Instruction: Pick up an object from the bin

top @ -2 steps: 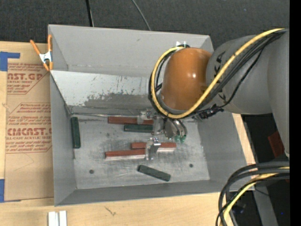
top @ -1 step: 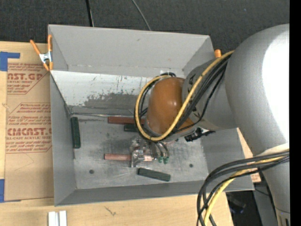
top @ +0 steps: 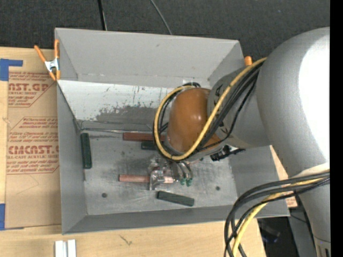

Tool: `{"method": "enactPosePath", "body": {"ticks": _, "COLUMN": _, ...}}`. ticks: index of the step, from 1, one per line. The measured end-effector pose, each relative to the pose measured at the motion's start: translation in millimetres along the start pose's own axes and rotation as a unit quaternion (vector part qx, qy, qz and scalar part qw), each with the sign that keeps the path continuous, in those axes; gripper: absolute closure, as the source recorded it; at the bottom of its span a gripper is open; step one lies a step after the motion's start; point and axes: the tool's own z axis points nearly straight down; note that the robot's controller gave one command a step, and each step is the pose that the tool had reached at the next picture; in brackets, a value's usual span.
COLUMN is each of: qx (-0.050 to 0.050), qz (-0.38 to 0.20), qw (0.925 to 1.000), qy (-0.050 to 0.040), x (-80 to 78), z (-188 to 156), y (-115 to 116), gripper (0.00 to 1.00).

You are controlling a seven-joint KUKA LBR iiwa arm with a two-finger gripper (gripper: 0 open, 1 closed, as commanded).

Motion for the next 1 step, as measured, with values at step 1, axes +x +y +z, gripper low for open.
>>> {"method": "enactPosePath", "body": {"ticks": 1, "qx": 0.0, "qz": 0.017, "qw": 0.9998, "qy": -0.0077, "x": 11.5, "z": -212.3, "y": -3.6, "gripper": 1.0}}
